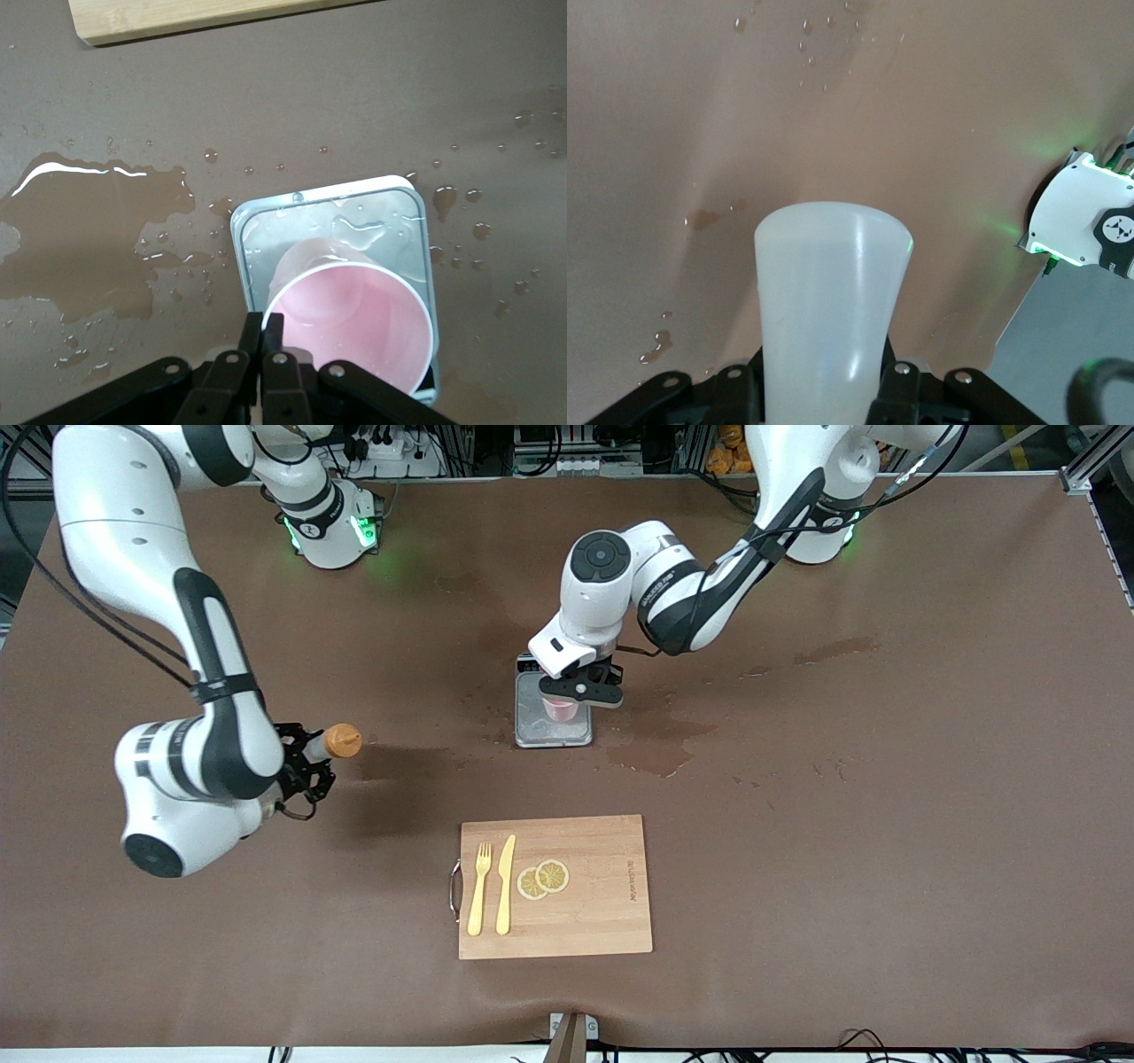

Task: Add sauce to pink cup with both arms
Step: 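Carry the cup to the scale while the right gripper carries the bottle, then lower the cup onto the scale while the right gripper brings the bottle over, then squeeze sauce into the cup with the right gripper while the left gripper withdraws, then carry the inverted bottle back to its spot with the right gripper, then set the bottle upright on the table and open the right gripper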

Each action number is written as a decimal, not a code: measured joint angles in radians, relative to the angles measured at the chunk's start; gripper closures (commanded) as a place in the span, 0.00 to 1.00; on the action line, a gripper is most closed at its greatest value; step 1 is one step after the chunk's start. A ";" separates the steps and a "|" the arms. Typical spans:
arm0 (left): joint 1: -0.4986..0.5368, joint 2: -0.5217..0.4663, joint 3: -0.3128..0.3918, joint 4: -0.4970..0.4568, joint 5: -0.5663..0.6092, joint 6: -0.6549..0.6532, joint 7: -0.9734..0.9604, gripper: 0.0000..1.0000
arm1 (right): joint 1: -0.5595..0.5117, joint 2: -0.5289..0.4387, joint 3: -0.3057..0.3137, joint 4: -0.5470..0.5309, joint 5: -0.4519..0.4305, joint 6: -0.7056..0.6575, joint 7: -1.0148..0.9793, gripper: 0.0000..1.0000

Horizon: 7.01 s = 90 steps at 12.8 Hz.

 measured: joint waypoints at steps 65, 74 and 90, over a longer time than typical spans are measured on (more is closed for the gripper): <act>0.504 -0.500 0.332 0.239 -0.211 -0.783 0.771 0.00 | -0.356 -0.053 -0.025 0.035 0.202 -0.219 -0.473 0.52; 0.503 -0.503 0.332 0.235 -0.211 -0.788 0.771 0.00 | -0.551 0.203 -0.025 0.015 0.297 -0.162 -0.888 0.48; 0.503 -0.507 0.332 0.220 -0.211 -0.788 0.771 0.00 | -0.555 0.265 -0.020 0.016 0.315 -0.104 -0.943 0.00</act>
